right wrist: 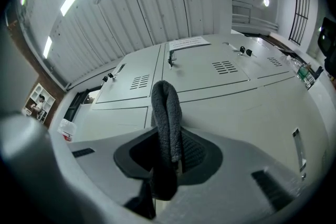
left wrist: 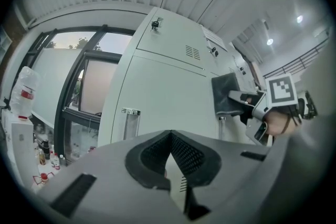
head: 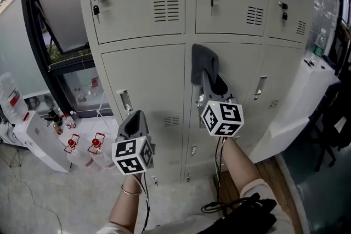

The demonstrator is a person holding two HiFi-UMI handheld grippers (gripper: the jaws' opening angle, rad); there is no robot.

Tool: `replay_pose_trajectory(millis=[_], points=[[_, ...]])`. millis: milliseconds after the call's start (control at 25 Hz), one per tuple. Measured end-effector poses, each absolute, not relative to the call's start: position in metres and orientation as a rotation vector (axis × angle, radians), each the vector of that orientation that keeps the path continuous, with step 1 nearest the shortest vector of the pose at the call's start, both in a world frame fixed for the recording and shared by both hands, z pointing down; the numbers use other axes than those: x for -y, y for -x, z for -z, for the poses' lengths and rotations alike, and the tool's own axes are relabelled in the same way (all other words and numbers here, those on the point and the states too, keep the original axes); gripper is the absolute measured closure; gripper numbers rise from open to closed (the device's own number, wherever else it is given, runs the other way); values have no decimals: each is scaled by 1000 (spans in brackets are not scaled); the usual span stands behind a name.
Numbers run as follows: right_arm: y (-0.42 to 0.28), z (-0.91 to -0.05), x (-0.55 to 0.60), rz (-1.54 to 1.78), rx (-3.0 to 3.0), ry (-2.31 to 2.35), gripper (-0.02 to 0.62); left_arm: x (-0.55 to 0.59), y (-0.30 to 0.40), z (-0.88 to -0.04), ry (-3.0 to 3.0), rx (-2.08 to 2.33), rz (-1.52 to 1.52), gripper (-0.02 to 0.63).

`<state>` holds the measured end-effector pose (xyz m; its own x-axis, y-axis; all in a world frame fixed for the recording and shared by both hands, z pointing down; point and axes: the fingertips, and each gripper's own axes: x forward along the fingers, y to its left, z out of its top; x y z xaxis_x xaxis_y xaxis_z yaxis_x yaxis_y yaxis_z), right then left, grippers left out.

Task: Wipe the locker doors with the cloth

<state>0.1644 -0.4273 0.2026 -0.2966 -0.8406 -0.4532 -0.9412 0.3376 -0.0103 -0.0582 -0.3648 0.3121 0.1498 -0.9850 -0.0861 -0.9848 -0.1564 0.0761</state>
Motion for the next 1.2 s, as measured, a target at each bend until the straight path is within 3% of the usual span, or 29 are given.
replay_pose_trajectory(millis=[600,1200], points=[[-223,-205,438,-363,-2132,1696,520,372,53,-313,-2391,2023,175,603],[-329,-207,448,-278,-1913,1888,520,377,56,-316,-2387,2019,174,603]])
